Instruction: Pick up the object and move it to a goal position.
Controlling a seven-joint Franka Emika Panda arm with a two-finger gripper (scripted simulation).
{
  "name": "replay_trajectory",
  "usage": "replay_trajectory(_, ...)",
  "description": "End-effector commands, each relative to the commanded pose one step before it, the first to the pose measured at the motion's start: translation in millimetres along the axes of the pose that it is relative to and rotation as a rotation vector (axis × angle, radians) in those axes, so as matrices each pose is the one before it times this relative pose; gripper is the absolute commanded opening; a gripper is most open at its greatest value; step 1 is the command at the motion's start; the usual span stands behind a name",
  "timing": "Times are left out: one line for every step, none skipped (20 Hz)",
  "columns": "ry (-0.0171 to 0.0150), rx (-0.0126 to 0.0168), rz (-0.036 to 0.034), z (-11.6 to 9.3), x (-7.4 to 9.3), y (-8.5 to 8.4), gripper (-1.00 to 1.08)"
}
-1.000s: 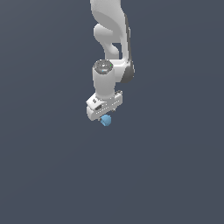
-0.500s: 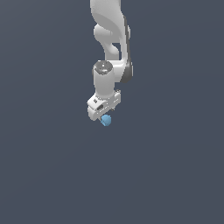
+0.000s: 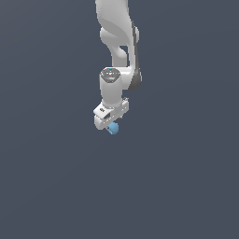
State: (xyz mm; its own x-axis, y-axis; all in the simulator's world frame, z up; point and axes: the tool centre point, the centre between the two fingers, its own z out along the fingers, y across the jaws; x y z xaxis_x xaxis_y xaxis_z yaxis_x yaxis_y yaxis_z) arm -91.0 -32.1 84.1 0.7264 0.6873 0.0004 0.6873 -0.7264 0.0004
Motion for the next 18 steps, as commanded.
replay_trajectory(-0.00046, 0.00069, -0.00084, 10.81, -0.59, -0.56, 1.00)
replay_trajectory(0.00011, 0.00003, -0.00097, 5.14, 0.06, -0.32, 1.00)
replay_trajectory(0.00000, 0.00000, 0.00000, 4.67, -0.24, 0.06, 1.00)
replay_trajectory(0.00004, -0.00003, -0.00069, 4.07, 0.08, -0.15, 1.00)
replay_trajectory(0.00000, 0.00000, 0.00000, 3.50, -0.12, 0.13, 1.00)
replay_trajectory(-0.00003, -0.00011, -0.00068, 2.88, 0.20, -0.09, 1.00)
replay_trajectory(0.00000, 0.00000, 0.00000, 2.34, -0.02, 0.16, 1.00)
replay_trajectory(0.00000, 0.00000, 0.00000, 1.79, 0.01, 0.16, 1.00)
replay_trajectory(0.00000, 0.00000, 0.00000, 1.26, 0.02, 0.13, 1.00)
replay_trajectory(0.00000, 0.00000, 0.00000, 0.75, 0.02, 0.09, 1.00)
replay_trajectory(0.00000, 0.00000, 0.00000, 0.25, 0.01, 0.03, 1.00)
replay_trajectory(0.00000, 0.00000, 0.00000, 0.00, 0.00, 0.00, -1.00)
replay_trajectory(0.00000, 0.00000, 0.00000, 0.00, 0.00, 0.00, -1.00)
replay_trajectory(0.00000, 0.00000, 0.00000, 0.00, 0.00, 0.00, -1.00)
replay_trajectory(0.00000, 0.00000, 0.00000, 0.00, 0.00, 0.00, -1.00)
replay_trajectory(0.00000, 0.00000, 0.00000, 0.00, 0.00, 0.00, -1.00)
replay_trajectory(0.00000, 0.00000, 0.00000, 0.00, 0.00, 0.00, -1.00)
replay_trajectory(0.00000, 0.00000, 0.00000, 0.00, 0.00, 0.00, -1.00)
